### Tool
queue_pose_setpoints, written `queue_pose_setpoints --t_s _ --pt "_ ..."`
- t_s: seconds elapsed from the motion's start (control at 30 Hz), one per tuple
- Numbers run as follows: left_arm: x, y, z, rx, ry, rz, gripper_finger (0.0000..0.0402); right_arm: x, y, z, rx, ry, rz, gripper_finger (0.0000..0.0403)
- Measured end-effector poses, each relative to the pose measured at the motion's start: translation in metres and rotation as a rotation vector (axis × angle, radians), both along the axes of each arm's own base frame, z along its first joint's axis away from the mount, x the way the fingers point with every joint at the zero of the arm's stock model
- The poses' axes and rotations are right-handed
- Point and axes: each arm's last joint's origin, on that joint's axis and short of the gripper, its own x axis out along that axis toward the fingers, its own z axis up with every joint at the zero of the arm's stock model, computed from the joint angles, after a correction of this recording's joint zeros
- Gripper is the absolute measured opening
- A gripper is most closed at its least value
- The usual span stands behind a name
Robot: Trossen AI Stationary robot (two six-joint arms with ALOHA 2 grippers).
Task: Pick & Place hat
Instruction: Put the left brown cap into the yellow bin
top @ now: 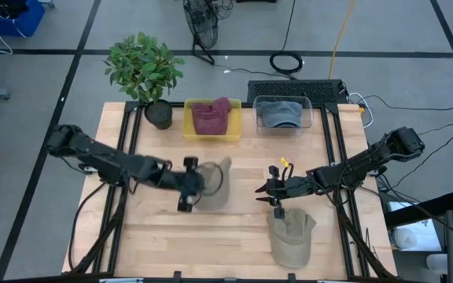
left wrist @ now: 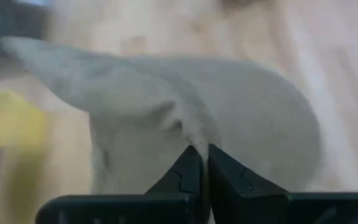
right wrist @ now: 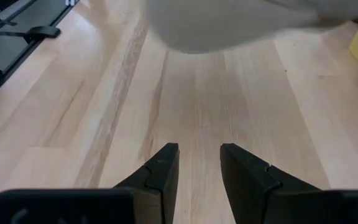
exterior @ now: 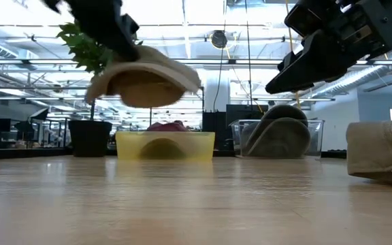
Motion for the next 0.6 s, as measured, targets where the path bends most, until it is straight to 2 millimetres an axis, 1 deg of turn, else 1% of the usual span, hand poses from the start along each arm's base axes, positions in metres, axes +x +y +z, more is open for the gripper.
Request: queue_pose_setpoints --t_s 0.07,0.17,0.33,0.5,0.6 --pt "0.0 0.016 0.006 0.028 -0.015 0.018 0.0013 0.0 0.0 0.0 -0.006 0.001 0.003 0.0105" --pt "0.0 0.041 0.008 0.063 0.008 0.02 0.0007 0.0 0.0 0.0 -0.018 -0.004 0.009 0.0105" --pt "0.003 0.08 0.006 0.062 0.036 0.021 0.0022 0.001 -0.003 0.001 -0.055 -0.013 0.015 0.0105" --pt "0.0 0.116 0.006 0.116 0.053 0.047 0.0006 0.005 -0.014 0.001 -0.101 -0.021 -0.008 0.0105" --pt "-0.005 0.136 0.008 0.136 0.055 0.057 0.0014 0.008 -0.025 0.003 -0.137 -0.042 -0.03 0.0105"
